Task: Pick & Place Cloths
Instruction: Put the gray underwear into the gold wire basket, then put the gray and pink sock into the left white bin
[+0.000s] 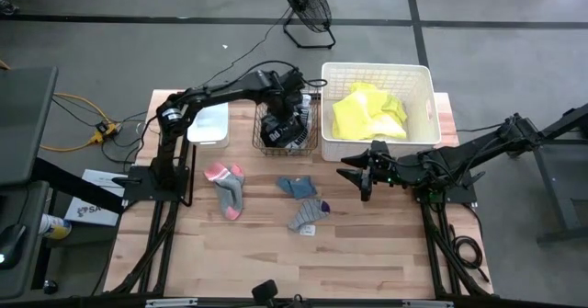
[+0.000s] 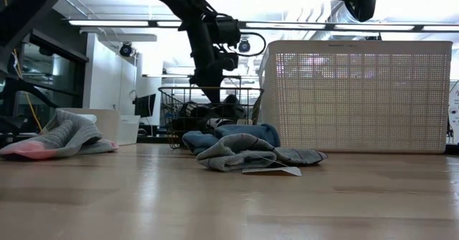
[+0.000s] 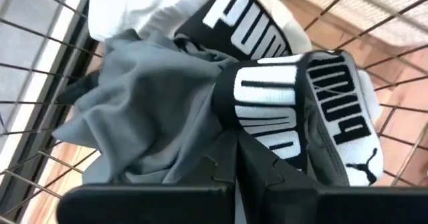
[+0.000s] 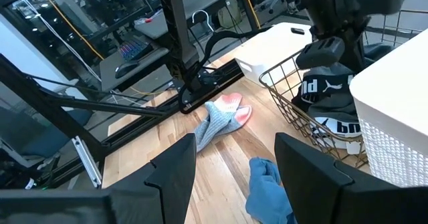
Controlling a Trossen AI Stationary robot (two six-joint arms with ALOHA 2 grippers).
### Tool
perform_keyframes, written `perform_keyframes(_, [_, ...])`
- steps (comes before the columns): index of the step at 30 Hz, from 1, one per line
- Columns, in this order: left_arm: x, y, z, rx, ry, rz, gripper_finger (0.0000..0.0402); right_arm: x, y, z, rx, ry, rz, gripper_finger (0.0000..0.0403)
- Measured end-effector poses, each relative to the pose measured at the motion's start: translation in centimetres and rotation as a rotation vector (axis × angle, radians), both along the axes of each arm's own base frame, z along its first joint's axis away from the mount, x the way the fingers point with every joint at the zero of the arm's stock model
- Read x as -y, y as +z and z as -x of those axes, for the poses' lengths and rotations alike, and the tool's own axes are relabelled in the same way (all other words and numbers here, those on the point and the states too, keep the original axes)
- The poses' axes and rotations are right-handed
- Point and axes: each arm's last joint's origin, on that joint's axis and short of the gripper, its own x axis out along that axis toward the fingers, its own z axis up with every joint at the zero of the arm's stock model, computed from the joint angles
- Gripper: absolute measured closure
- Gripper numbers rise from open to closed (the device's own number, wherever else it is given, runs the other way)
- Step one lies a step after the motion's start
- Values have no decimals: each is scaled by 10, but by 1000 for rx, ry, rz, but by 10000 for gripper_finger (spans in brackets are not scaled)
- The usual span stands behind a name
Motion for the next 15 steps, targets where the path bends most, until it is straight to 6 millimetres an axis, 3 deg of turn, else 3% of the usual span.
perform_keyframes(8, [5,35,10,76,14,-33,401,0,-2,0,-19,2,6,206])
perform_keyframes(15, [21,72,28,152,28,-55,401,-1,-2,1,-20,11,6,206])
